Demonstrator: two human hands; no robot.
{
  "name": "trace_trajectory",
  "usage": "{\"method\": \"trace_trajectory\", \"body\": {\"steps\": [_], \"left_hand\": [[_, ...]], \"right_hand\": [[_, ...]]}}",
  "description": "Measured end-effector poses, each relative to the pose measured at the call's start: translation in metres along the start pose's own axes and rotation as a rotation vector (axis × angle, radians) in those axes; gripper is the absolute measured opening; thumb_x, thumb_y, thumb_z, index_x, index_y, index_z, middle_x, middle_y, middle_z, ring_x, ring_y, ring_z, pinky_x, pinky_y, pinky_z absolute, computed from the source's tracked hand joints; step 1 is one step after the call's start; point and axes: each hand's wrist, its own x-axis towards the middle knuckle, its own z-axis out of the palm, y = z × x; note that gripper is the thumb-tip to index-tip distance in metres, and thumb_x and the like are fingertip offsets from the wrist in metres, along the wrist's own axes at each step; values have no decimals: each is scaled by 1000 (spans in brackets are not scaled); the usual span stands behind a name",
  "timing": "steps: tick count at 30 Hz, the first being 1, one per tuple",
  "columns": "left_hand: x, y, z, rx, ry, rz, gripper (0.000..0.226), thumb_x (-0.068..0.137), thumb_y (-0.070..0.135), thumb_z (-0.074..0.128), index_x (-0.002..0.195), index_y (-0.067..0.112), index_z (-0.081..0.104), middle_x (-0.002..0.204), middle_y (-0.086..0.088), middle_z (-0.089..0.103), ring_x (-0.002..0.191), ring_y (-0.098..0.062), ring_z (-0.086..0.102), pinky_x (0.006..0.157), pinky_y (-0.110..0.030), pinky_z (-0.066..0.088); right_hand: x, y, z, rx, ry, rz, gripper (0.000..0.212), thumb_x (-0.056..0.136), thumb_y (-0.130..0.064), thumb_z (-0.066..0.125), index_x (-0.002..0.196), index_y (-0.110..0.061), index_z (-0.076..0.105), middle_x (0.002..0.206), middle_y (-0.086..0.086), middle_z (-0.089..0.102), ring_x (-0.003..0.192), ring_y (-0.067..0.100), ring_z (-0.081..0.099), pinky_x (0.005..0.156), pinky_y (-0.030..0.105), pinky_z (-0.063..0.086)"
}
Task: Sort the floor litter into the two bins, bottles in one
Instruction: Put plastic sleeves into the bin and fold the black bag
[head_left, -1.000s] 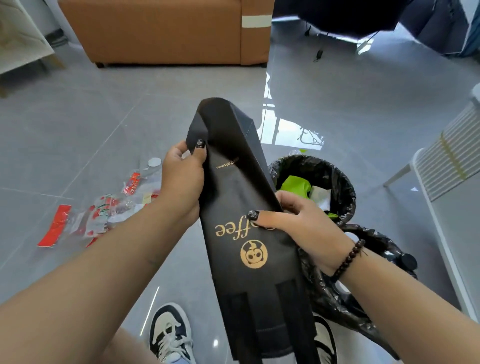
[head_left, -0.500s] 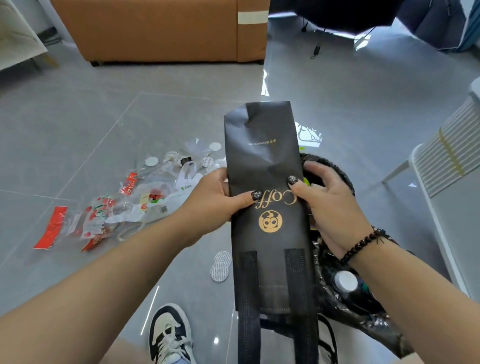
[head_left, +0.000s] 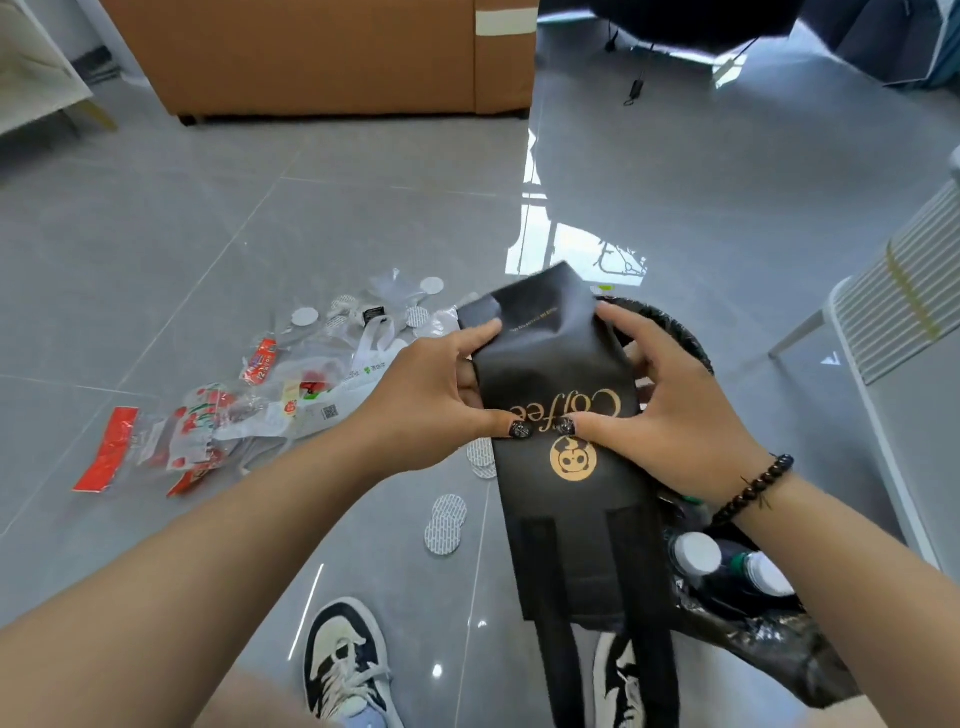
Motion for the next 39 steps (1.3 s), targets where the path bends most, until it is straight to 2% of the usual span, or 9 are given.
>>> {"method": "trace_trajectory", "body": {"steps": [3,6,10,15,21,25,29,35,39], "left_hand": [[-1,0,1,48,1,17,67,73,-1,80,133,14,56,86,4,75,68,-3,70,62,-12,50],[0,-2,4,150,27,61,38,75,15,81,110,26,70,81,-1,76,72,-12,69,65,-25,53],[-1,-5,6,274,41,31,26,80,32,76,104,28,66,83,7,70,82,-6,64,74,-19,46],[2,-8,12,286,135,51,33,78,41,75,103,37,54,106,6,51,101,-9,49,84,-21,40],[1,2,15,-211,-30,-57,27,85,17,72,112,16,66,103,-6,74,97,-15,70,85,-27,56],[6,4,11,-410,142,-85,16,86,19,69,94,6,68,88,-6,76,78,-12,69,72,-24,56],[9,5,6,-434,156,-98,11,88,22,66,84,12,65,80,-1,76,70,-9,68,63,-19,53],[3,0,7,-390,-97,-167,60,69,26,81,122,16,54,109,-3,73,98,-18,71,85,-33,57],[1,-3,10,-374,-77,-151,54,77,11,78,125,12,53,111,-5,72,100,-20,71,89,-37,56]], "right_hand": [[-1,-3,-3,-159,23,-3,76,62,-30,86,131,-32,52,85,-24,50,77,-5,51,72,7,39],[-3,-3,-6,-388,82,-108,55,62,-39,83,113,-28,67,81,-22,49,75,2,43,68,6,29],[-1,3,-9,-439,64,-152,38,58,-47,78,87,-22,77,82,-5,49,82,13,47,69,10,30],[0,-3,-16,-280,4,-169,23,64,-42,77,65,-20,71,88,-11,62,81,7,60,69,13,40],[1,-18,-21,348,83,153,25,66,-25,82,84,-13,70,76,5,72,67,14,68,61,32,59],[2,-19,-21,680,-236,329,56,46,-23,85,99,-17,67,93,5,74,79,18,71,62,29,59],[-3,-20,-18,664,-319,359,38,60,-20,73,97,-15,68,96,2,75,82,15,72,66,24,58],[1,-18,-18,567,-69,293,8,74,-12,74,81,-16,76,83,3,76,73,15,72,62,25,57],[-1,-16,-9,534,-9,283,10,77,-15,74,86,-17,75,84,1,76,76,16,73,64,28,58]]}}
